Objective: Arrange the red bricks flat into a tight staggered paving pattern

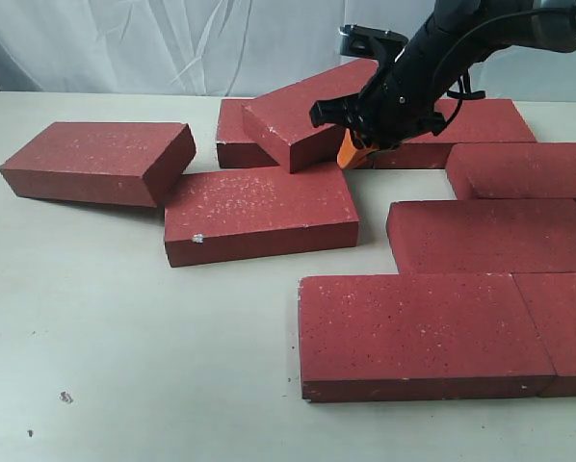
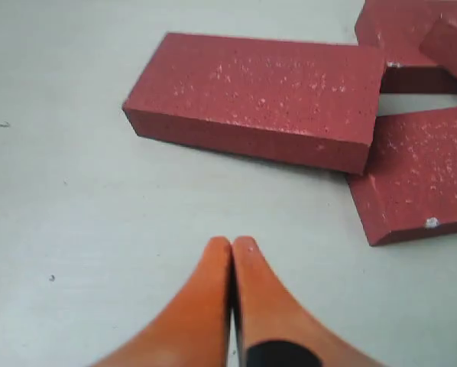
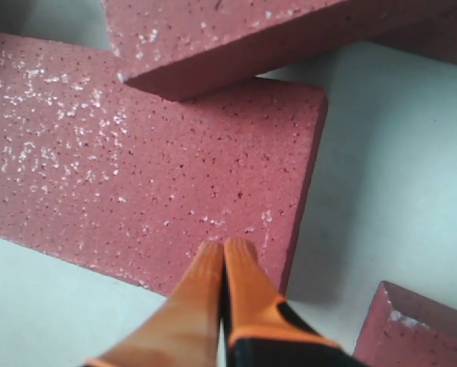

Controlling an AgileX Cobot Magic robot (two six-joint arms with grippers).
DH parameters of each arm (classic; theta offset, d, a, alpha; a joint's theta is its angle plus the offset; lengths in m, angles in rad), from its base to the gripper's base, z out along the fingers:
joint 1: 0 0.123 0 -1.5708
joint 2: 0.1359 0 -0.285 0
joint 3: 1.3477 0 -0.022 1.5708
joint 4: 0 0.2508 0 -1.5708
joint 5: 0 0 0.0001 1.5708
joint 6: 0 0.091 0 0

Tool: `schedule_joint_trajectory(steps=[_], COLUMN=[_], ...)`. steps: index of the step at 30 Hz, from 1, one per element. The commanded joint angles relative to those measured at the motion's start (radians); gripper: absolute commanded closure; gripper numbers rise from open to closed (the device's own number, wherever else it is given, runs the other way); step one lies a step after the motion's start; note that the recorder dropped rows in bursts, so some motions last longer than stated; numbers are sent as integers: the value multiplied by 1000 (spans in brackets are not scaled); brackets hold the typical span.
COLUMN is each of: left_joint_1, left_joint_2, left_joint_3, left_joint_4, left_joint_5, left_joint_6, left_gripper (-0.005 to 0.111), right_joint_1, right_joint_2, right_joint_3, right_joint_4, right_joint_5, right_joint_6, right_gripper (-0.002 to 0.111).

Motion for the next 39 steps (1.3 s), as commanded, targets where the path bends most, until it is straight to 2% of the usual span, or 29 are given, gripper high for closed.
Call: schedule_joint_trajectory(steps=[1, 6, 14, 19, 27, 32, 39], left_joint_1=[1, -30, -194, -267, -295, -295, -295], left_joint_2=[161, 316, 525, 657, 819, 875, 939], left_joint_3=[-51, -113, -224, -315, -430, -443, -443], left_joint_4=[-141, -307, -313, -334, -347, -331, -183], left_joint_5=[16, 5, -109, -153, -142, -153, -153], left_joint_6=[125, 288, 302, 307, 313, 337, 328], left_gripper=[107, 107, 107, 107, 107, 107, 107], right_joint_1=[-4, -4, -4, -4, -4, -4, -4], right_joint_2=[-9, -9, -9, -9, 29, 70, 77], right_joint_3=[4, 4, 4, 4, 4, 4, 4], right_joint_4=[-6, -6, -6, -6, -6, -6, -6], right_joint_5=[-8, -12, -13, -13, -6, 4, 19], right_joint_6=[-9, -9, -9, -9, -9, -9, -9], right_gripper=[109, 109, 109, 109, 109, 109, 109])
